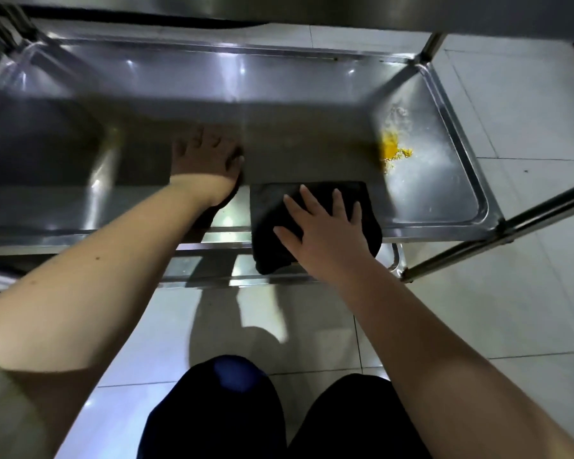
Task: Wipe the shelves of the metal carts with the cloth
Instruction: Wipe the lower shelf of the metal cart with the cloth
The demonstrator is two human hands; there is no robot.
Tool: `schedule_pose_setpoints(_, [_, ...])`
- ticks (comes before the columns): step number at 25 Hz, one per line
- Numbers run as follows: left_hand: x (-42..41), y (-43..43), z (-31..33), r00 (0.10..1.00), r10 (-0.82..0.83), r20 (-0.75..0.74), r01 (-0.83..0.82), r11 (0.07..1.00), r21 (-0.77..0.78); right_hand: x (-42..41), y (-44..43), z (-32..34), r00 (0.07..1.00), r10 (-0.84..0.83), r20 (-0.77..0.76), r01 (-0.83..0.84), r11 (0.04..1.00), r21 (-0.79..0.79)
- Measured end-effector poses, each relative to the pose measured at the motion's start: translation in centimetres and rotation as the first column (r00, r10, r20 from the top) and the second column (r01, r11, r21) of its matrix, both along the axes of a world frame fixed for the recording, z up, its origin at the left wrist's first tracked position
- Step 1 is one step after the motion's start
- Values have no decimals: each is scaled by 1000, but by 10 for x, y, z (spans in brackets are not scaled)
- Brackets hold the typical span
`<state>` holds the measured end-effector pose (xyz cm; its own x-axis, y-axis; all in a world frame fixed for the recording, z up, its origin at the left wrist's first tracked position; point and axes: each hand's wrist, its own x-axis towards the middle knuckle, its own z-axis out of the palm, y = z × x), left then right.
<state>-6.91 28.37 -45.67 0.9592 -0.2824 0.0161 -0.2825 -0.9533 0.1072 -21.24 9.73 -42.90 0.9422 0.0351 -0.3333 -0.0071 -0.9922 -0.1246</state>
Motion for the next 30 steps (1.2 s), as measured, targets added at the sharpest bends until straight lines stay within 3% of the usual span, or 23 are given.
schedule_pose_setpoints(4, [21, -2, -12, 997, -9, -80, 13, 999, 49, 22, -14, -19, 998, 41, 53, -38, 998, -45])
schedule_pose_setpoints(9, [19, -2, -17, 999, 18, -42, -15, 998, 59, 142, -23, -25, 989, -90, 119, 97, 994, -54])
schedule_pose_setpoints(12, [19, -2, -18, 999, 21, -45, -18, 998, 57, 169, -19, -33, 979, -115, 170, 125, 991, -47])
schedule_pose_setpoints(18, [20, -2, -18, 999, 30, -44, -29, 999, 24, 155, -19, -31, 972, -136, 190, 140, 990, -7])
schedule_pose_setpoints(25, [17, -4, -12, 996, 29, -81, -29, 1000, 9, 51, -28, -28, 985, -82, 152, 93, 993, -66])
schedule_pose_setpoints(30, [15, -5, -11, 996, 36, -78, -34, 999, 27, 95, -25, -28, 990, -49, 132, 60, 995, -84])
